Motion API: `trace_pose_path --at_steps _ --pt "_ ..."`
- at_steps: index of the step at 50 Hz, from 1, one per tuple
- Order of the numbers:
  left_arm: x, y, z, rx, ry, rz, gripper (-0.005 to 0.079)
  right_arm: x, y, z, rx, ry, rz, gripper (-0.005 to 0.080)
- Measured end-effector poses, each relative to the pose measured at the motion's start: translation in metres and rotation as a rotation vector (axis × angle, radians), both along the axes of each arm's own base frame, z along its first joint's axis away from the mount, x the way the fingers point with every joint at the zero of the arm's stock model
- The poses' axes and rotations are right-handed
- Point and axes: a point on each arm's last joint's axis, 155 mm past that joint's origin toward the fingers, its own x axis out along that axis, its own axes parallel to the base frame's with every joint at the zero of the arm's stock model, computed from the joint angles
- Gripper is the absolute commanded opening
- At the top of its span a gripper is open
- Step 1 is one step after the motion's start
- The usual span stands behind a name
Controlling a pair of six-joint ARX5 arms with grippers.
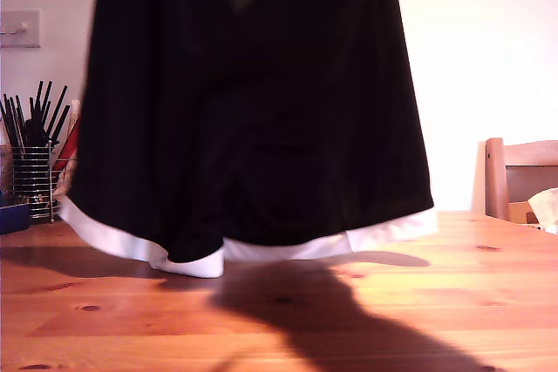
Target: Fold the shorts in front of you. After folding it, place it to the left side.
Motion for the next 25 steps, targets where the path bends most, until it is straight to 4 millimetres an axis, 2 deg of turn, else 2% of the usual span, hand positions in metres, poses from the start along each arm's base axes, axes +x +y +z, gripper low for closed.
trace_pose_path --at_steps 5,10,16,25 --pt "0.036 -0.003 -0.011 -0.01 -0.047 0.012 -0.0021 0.04 0.0 -0.015 0.021 -0.039 -0.031 -0.0013" --pt "0.057 0.0 -0.016 -0.017 -0.085 0.02 -0.0021 0.064 -0.003 -0.022 0.048 -0.076 -0.056 -0.0013" --pt "0.06 0.005 -0.004 -0.028 -0.13 0.024 -0.0021 0.069 -0.013 -0.006 0.08 -0.139 -0.09 -0.0013" --pt "0.044 0.01 0.053 -0.073 -0.245 0.021 -0.0021 0.053 -0.015 0.042 0.158 -0.23 -0.086 -0.0013"
